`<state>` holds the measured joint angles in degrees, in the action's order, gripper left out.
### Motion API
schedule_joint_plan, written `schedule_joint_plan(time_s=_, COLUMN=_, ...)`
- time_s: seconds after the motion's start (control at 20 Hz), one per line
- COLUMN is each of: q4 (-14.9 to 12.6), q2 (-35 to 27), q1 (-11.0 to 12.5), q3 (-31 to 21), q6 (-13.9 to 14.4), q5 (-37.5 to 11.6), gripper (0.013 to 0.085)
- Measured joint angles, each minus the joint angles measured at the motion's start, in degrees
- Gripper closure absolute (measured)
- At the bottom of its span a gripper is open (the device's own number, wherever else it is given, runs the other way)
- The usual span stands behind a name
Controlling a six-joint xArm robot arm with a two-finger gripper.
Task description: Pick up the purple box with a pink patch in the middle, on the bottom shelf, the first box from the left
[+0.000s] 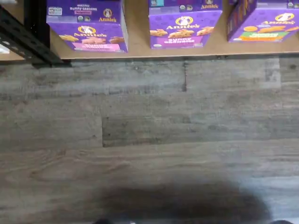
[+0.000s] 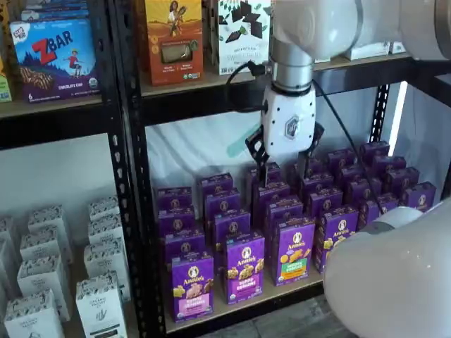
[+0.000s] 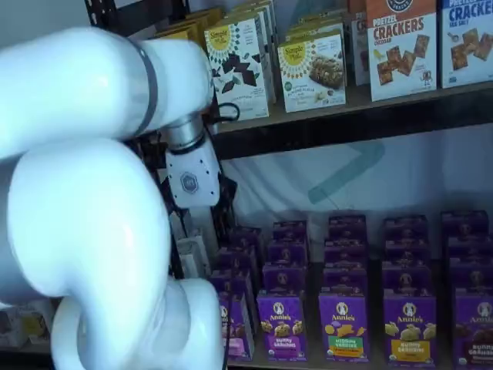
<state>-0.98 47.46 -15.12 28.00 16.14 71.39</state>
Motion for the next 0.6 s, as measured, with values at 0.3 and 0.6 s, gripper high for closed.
schedule_joint_plan(time_s=0.3, q4=0.56, q2=-3.93, q1=-0.65, q3=-2.67, q6=0.53, q5=-6.16, gripper=0.013)
schedule_joint_plan(time_s=0.6, q4=-0.85, q2=-7.56, q1=-1.14, q3=-5.42, q6=1.79, q5=-14.96, gripper=0.013)
